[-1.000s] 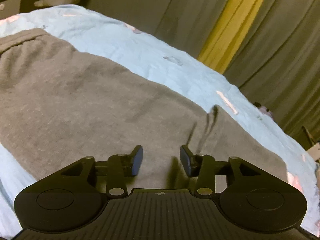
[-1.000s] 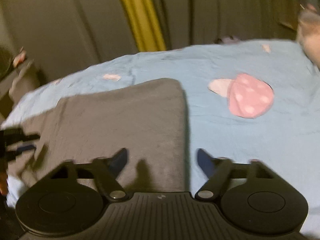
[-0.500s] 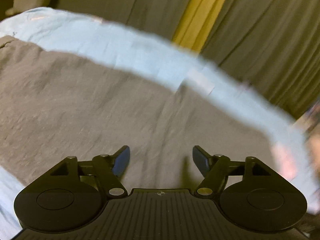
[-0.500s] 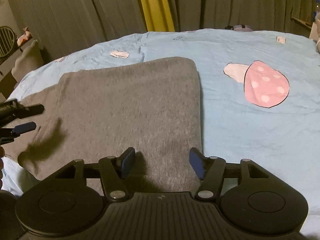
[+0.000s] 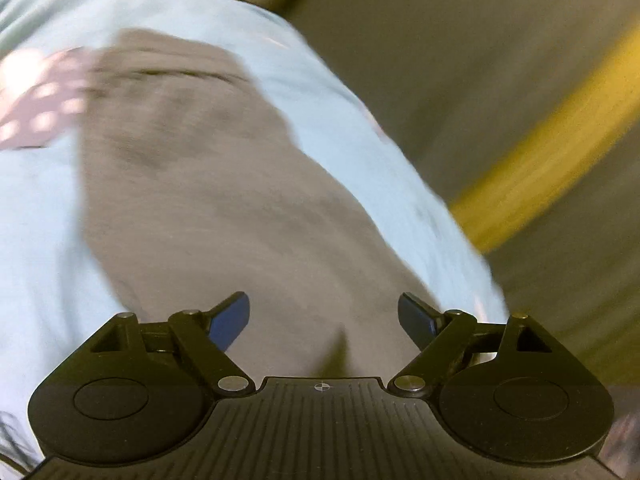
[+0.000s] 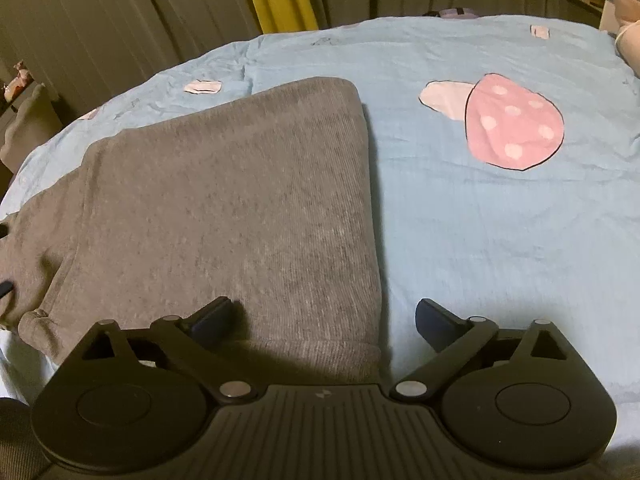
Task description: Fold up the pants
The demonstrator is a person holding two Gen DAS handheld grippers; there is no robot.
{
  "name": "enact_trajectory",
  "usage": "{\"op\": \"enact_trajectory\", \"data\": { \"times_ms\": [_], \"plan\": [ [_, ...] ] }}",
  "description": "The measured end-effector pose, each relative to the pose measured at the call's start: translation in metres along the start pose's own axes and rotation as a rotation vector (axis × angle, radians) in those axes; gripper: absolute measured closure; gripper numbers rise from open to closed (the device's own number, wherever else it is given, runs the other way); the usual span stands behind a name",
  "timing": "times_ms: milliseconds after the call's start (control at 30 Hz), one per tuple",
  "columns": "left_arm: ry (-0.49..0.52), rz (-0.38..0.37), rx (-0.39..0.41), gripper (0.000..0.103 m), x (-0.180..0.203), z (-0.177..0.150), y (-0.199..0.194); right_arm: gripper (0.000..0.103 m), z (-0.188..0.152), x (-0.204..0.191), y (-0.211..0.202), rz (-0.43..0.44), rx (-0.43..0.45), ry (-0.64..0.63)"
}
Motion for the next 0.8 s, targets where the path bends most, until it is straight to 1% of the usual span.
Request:
{"op": "enact_trajectory", "data": {
  "times_ms": [100, 167, 233, 333, 400, 467, 533, 600, 700, 733, 800],
  "plan": [
    [-0.093, 0.029, 0.122, 0.015, -0.045, 0.031, -0.017, 0.004, 0.0, 0.001, 0.001, 0.0, -0.008, 0.011],
    [-0.172, 0.03, 0.192, 0.015, -0.077, 0.047, -0.029, 0.004, 0.001, 0.001, 0.002, -0.002, -0.007, 0.011],
    [-0.251, 0.022, 0.217, 0.013, -0.102, 0.058, -0.034, 0.004, 0.001, 0.0, 0.003, -0.006, -0.007, 0.009],
    [-0.334, -0.013, 0.21, 0.014, -0.127, 0.067, -0.028, 0.004, 0.001, 0.0, 0.005, -0.009, -0.009, 0.012],
    [-0.357, -0.052, 0.175, 0.015, -0.132, 0.07, -0.017, 0.004, 0.001, 0.0, 0.006, -0.01, -0.01, 0.015],
    [-0.356, -0.092, 0.138, 0.015, -0.135, 0.073, -0.004, 0.004, 0.002, -0.001, 0.006, -0.012, -0.01, 0.016],
    [-0.366, -0.107, 0.105, 0.016, -0.137, 0.071, 0.002, 0.004, 0.001, -0.001, 0.006, -0.014, -0.009, 0.015],
    [-0.38, -0.14, 0.108, 0.016, -0.141, 0.074, 0.008, 0.004, 0.001, -0.001, 0.007, -0.015, -0.009, 0.016],
    [-0.388, -0.213, 0.117, 0.016, -0.146, 0.079, 0.014, 0.004, 0.001, 0.0, 0.008, -0.015, -0.008, 0.017],
    [-0.386, -0.227, 0.12, 0.016, -0.148, 0.081, 0.017, 0.004, 0.001, 0.0, 0.008, -0.014, -0.007, 0.019],
    [-0.371, -0.228, 0.107, 0.017, -0.15, 0.082, 0.025, 0.004, 0.001, 0.0, 0.008, -0.013, -0.005, 0.021]
  ]
}}
Point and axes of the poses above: each gripper's, at about its wrist camera, not at the fingertips, and y roughly the way its jaws point, x to its right, z to its top, the point moved 2 cm from there along y, roughly the way its jaws point, and after that the axes turned 7 degrees about x, right-handed, at the moved point
